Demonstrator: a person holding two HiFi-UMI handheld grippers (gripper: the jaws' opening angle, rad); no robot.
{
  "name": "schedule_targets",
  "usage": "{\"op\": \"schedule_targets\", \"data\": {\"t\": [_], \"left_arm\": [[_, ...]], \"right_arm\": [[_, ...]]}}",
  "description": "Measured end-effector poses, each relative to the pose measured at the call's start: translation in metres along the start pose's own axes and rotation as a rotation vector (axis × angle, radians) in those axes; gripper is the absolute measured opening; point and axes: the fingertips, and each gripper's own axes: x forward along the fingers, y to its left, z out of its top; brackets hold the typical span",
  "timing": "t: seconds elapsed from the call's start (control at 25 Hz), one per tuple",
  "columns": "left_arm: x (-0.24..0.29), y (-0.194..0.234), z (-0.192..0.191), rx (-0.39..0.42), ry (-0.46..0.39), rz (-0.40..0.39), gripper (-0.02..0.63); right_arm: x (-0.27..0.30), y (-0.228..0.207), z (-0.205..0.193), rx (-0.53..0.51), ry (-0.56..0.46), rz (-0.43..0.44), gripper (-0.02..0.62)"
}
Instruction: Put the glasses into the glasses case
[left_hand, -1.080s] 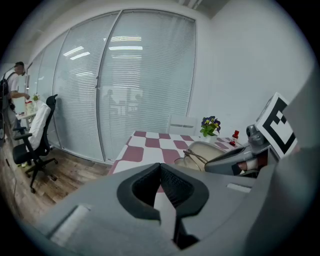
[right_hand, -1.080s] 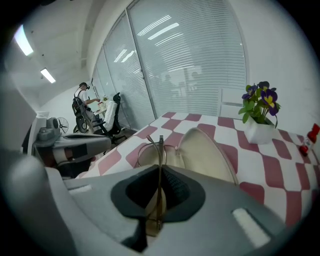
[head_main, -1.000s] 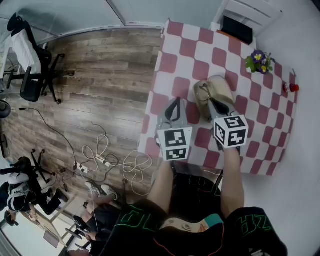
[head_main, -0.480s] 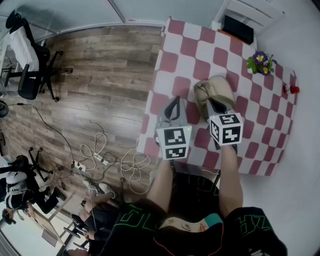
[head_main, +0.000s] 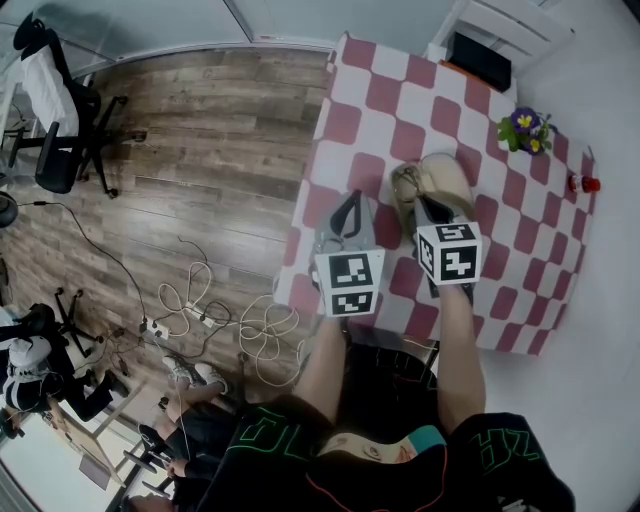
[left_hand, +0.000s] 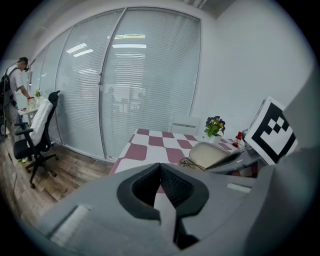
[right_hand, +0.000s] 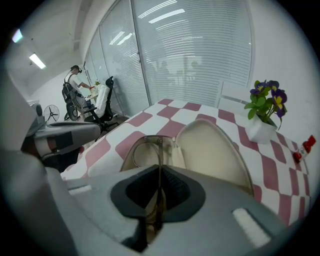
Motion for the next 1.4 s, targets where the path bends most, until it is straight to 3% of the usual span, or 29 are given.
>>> {"op": "schedule_targets", "data": {"t": [0.48, 1.4], "left_arm": [[-0.003, 0.000, 0.007, 0.016, -0.011, -0.003, 0.008], [-0.037, -0.035, 0.019, 0.030, -0.080, -0.040, 0.008]], "right_arm": [[-0.005, -0.004, 0.009, 0.020, -0.044, -0.027, 0.087], [-0.082, -0.023, 0.010, 0.049, -0.271, -0.111, 0.091]]}}
